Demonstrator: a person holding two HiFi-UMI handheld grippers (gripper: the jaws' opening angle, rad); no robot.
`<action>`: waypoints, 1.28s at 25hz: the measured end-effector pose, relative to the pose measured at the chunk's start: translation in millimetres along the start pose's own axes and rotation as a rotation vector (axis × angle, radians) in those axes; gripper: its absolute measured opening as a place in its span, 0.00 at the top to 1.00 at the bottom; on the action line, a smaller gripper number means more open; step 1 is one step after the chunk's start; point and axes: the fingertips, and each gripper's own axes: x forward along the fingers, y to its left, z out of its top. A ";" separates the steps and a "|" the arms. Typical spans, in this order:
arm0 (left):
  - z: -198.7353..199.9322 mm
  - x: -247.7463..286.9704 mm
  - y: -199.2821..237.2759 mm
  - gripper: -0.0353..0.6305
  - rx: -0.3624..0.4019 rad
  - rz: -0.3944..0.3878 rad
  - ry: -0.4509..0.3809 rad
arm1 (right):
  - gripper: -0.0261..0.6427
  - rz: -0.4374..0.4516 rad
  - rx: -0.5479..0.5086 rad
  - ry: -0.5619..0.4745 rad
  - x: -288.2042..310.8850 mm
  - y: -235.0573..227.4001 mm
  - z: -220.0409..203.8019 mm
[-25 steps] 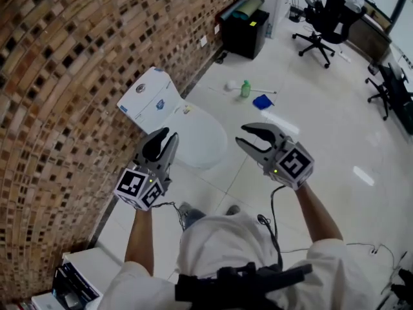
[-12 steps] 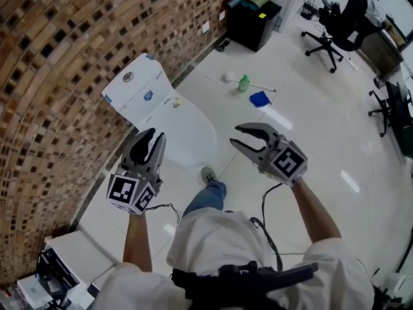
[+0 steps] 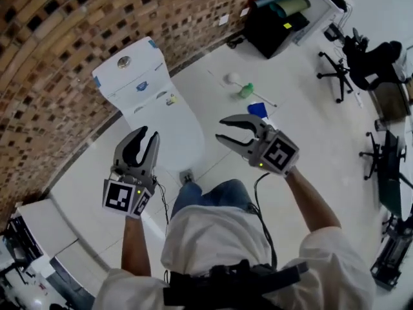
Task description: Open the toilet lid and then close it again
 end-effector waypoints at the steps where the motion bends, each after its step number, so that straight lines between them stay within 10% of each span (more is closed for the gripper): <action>1: -3.1 1.3 -1.5 0.79 -0.012 0.022 0.004 | 0.77 0.041 -0.011 0.017 6.0 -4.0 -7.9; 14: -87.1 34.0 -13.9 0.79 -0.165 0.487 0.052 | 0.68 0.552 -0.305 0.184 63.1 -3.0 -182.4; 20: -176.7 21.2 -10.0 0.79 -0.109 0.514 0.025 | 0.59 0.570 -0.587 0.258 124.2 60.9 -326.6; 26: -259.7 1.1 -10.3 0.79 0.061 0.404 0.285 | 0.43 0.503 -0.746 0.335 183.1 89.5 -402.8; 32: -337.2 -33.4 -18.6 0.79 0.019 0.356 0.381 | 0.38 0.532 -0.900 0.359 227.2 124.1 -448.5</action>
